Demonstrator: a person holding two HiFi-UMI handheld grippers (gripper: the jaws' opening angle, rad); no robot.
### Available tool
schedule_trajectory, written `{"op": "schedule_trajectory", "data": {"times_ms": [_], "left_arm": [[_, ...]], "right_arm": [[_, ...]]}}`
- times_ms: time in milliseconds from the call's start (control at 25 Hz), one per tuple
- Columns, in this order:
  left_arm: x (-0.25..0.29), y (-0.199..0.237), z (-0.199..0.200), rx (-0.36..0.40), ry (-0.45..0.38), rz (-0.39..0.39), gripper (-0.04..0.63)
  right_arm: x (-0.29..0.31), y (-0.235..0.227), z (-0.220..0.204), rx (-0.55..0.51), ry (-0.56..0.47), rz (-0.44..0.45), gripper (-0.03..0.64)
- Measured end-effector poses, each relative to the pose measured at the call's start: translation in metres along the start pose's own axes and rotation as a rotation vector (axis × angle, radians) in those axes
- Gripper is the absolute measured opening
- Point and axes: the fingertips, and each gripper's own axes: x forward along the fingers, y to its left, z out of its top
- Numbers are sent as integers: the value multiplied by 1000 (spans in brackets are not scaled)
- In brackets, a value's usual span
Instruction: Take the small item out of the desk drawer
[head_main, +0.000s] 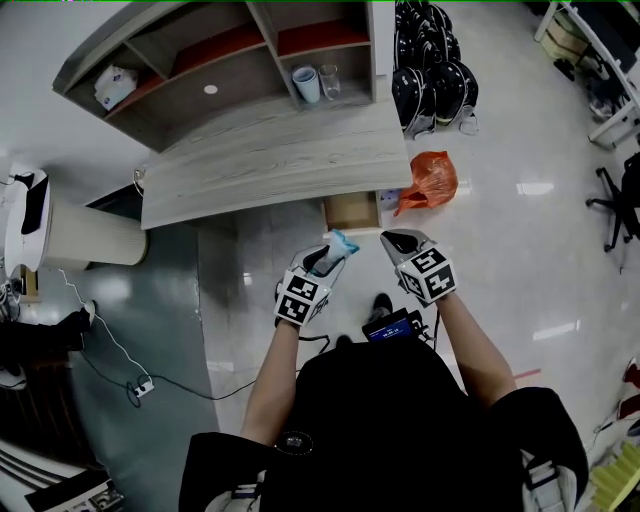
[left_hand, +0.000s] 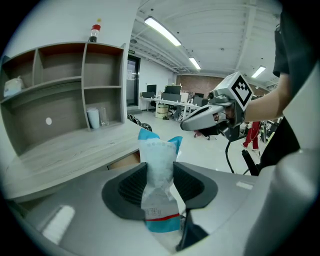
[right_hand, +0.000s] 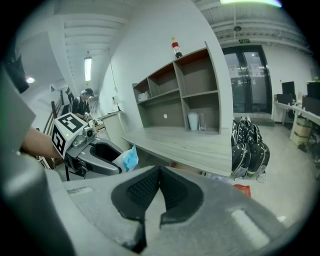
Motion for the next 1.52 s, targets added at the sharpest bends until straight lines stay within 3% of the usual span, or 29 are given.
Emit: {"op": "schedule_trajectory", "data": {"times_ms": [800, 1520], "left_arm": [[-79, -38, -78, 8, -32, -79, 170], [-115, -80, -115, 41, -49, -128, 170]], "right_arm": [[-34, 109, -56, 31, 11, -95, 3], [-79, 156, -95, 53, -33, -182, 3]]}}
